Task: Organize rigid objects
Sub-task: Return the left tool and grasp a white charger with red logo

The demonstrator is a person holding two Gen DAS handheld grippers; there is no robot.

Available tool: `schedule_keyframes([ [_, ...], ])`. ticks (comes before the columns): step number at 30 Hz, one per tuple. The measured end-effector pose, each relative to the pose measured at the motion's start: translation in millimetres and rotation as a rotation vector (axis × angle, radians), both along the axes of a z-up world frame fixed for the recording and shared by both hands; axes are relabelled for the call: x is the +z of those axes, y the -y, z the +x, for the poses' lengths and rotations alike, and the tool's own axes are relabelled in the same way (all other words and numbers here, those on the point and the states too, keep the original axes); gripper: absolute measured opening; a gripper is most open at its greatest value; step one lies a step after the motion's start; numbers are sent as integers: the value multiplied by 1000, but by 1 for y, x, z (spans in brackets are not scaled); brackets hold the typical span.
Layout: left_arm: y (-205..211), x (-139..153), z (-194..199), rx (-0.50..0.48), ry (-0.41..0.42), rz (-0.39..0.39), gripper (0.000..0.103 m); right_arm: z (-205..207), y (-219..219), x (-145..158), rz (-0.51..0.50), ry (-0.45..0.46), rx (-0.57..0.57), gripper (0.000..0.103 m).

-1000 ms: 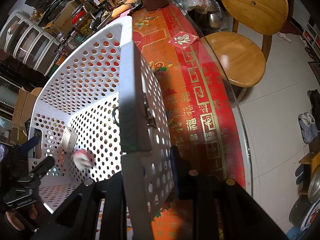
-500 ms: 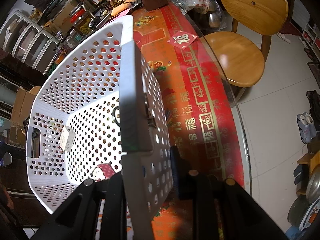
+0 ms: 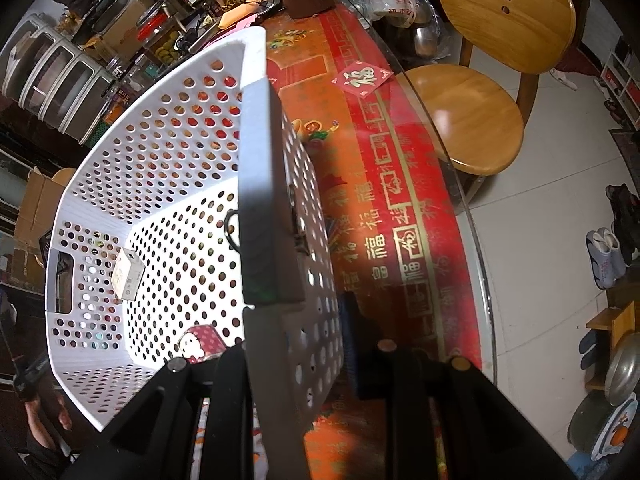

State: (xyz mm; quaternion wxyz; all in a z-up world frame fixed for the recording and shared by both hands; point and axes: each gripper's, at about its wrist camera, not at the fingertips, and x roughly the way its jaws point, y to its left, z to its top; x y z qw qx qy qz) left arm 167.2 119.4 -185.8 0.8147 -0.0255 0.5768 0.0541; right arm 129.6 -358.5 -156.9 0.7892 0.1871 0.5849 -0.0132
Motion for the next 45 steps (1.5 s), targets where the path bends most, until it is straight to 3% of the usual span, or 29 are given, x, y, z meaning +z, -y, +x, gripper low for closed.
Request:
schedule_keyframes([
  [9, 12, -39, 2, 51, -60, -5, 82, 0, 0, 0, 4, 4, -2, 21],
  [11, 10, -38, 1, 68, -48, -23, 79, -1, 0, 0, 1, 5, -3, 21],
  [15, 16, -33, 1, 33, -26, -9, 57, -1, 0, 0, 3, 5, 0, 21],
  [22, 10, -27, -6, 41, -4, 18, 53, -2, 1, 0, 9, 10, 2, 21],
  [45, -1, 52, -13, 0, 105, 17, 49, -1, 1, 0, 21, 14, 11, 21],
])
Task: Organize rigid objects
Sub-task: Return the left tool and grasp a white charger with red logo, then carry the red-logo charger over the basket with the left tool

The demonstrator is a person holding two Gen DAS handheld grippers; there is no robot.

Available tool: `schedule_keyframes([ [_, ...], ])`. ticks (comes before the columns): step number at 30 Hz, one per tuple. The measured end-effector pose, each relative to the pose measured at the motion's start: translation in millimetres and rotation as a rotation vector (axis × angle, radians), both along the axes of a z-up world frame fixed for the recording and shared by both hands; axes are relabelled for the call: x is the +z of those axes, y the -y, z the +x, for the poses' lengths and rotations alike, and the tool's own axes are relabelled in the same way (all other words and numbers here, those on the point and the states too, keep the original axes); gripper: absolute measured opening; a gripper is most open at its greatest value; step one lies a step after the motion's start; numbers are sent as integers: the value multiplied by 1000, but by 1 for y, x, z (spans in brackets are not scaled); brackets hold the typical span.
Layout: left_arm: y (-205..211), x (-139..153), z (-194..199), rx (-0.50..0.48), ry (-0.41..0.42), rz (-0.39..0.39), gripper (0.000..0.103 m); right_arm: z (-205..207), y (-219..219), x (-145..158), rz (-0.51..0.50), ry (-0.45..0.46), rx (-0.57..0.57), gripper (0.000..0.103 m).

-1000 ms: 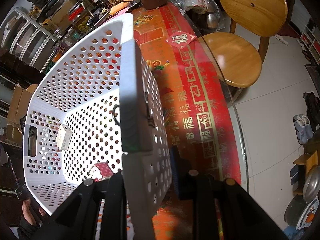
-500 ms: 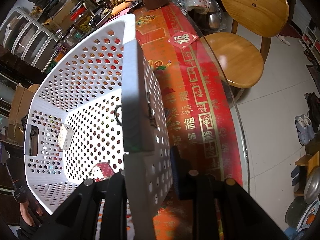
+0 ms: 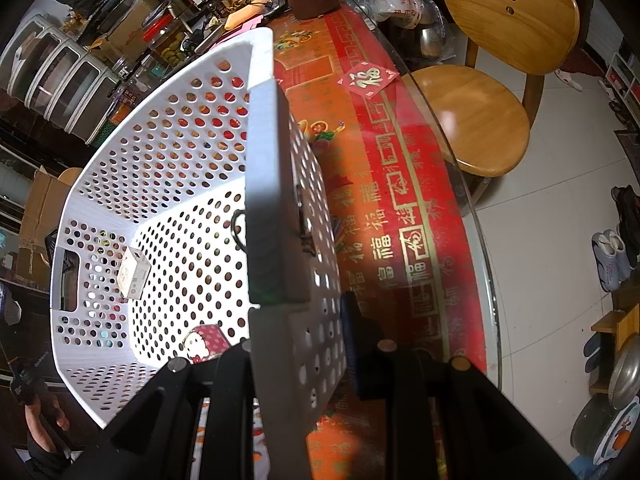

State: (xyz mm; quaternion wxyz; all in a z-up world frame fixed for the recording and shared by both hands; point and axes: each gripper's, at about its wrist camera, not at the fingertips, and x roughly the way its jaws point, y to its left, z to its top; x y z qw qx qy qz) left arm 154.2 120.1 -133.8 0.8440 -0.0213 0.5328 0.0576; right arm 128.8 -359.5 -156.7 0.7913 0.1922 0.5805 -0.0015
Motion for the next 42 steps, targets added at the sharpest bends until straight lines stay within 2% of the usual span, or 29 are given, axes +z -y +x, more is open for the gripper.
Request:
schedule_keyframes([
  [4, 13, 37, 4, -48, 55, -7, 49, 0, 0, 0, 0, 0, 1, 21],
  [9, 51, 80, 20, -168, 121, -11, 49, 0, -1, -1, -3, -3, 4, 21],
  [15, 108, 107, 42, -299, 155, 14, 49, 1, -1, -1, -2, -7, 2, 21],
  [20, 150, 116, 56, -379, 167, 16, 49, 0, 0, 0, -4, -7, -3, 21],
  [23, 177, 108, 63, -439, 149, 36, 49, 0, 0, 0, -3, -8, -4, 21],
  [33, 249, 48, 72, -647, 32, 59, 50, 0, 0, -1, -9, -15, -9, 21],
  [39, 269, 19, 79, -729, -28, 53, 50, 0, 0, -1, -9, -17, -13, 21],
  [42, 274, 8, 82, -757, -51, 76, 49, 0, 0, -1, -11, -18, -13, 21],
])
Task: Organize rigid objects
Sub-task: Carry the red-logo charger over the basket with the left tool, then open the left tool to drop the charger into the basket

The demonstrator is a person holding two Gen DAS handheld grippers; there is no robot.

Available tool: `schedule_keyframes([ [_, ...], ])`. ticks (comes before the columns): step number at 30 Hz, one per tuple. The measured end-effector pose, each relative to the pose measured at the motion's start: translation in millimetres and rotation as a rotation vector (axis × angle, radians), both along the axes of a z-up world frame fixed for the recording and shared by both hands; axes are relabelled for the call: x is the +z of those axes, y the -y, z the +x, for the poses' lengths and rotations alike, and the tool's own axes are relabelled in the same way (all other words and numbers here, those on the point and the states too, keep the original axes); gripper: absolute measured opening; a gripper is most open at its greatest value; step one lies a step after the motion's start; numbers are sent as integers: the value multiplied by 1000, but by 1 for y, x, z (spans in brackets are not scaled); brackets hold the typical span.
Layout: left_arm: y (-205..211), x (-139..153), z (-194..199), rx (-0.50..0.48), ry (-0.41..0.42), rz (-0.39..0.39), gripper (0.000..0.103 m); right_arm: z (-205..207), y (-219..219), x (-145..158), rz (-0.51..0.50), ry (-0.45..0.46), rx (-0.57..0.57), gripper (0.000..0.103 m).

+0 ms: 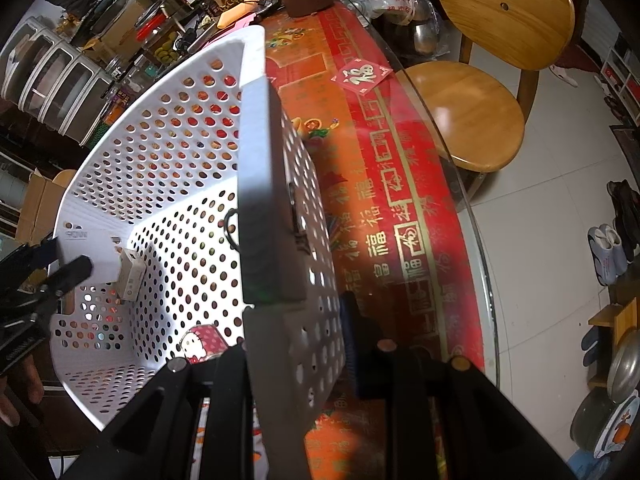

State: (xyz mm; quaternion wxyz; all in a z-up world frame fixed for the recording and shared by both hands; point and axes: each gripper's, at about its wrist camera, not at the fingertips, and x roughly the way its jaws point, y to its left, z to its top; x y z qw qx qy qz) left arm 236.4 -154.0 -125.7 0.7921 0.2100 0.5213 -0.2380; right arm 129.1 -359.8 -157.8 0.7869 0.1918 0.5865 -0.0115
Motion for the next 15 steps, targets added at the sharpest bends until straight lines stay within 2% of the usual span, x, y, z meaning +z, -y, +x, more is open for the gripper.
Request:
schedule_keyframes([
  [8, 4, -17, 4, -32, -35, 23, 50, -2, 0, 0, 1, 0, -6, 21],
  [15, 2, -27, 9, -19, -65, 39, 50, -2, 1, 0, 0, 0, -6, 21],
])
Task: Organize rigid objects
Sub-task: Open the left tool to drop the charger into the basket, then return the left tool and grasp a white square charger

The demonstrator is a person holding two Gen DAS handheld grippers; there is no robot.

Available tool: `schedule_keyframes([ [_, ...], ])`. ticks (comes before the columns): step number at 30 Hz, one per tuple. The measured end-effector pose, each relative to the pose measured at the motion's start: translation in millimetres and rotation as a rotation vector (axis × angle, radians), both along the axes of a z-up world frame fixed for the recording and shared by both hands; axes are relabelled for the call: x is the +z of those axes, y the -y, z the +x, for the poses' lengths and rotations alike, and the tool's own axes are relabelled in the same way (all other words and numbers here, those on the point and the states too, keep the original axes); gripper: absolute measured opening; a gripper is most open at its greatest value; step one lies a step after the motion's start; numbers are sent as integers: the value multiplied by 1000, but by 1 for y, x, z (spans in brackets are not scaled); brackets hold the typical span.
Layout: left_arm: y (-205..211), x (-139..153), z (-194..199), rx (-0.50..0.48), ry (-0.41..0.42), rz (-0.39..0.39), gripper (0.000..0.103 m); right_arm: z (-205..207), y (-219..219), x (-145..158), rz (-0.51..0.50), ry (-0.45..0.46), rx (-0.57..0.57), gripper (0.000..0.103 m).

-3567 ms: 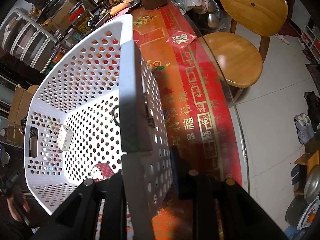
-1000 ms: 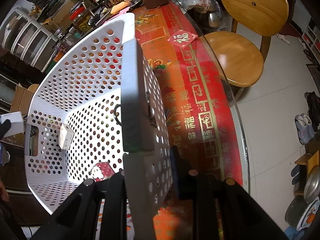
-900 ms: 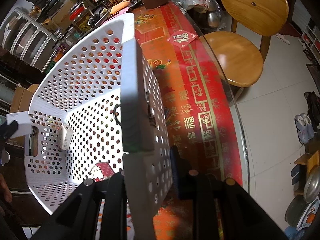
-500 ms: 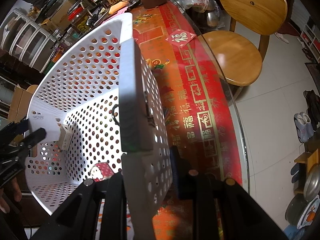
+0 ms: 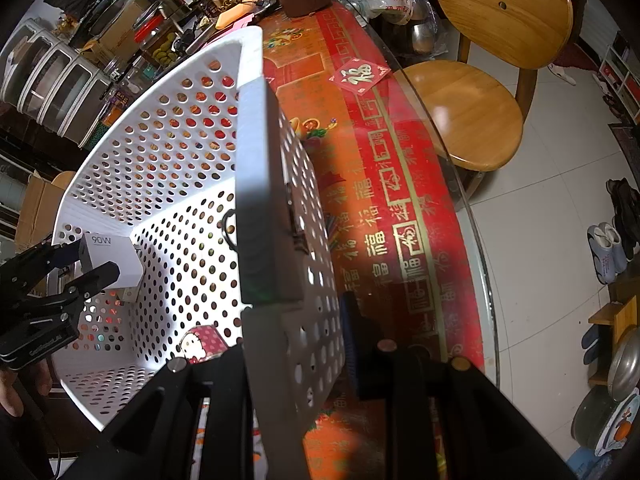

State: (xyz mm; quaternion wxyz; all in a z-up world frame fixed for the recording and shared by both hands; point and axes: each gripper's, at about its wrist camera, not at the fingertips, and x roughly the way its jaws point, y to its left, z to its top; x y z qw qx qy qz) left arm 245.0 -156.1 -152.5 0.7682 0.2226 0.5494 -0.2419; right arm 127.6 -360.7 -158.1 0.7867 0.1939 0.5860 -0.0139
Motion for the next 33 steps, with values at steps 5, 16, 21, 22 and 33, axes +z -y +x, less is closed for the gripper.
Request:
schedule_keyframes([
  [5, -1, -7, 2, 9, -27, 15, 50, 0, 0, 0, 2, -1, 2, 21],
  [16, -30, 40, -2, 56, 54, -85, 83, 1, -1, 0, 2, -3, 4, 21],
  [21, -79, 87, -7, 136, 135, -157, 88, 1, -1, 0, 5, -2, 5, 21],
  [22, -94, 99, -7, 166, 157, -166, 89, 1, -1, 0, 6, -2, 6, 21],
  [33, -264, 74, 24, 623, 139, -94, 100, 1, -2, -1, 6, -1, 9, 21],
])
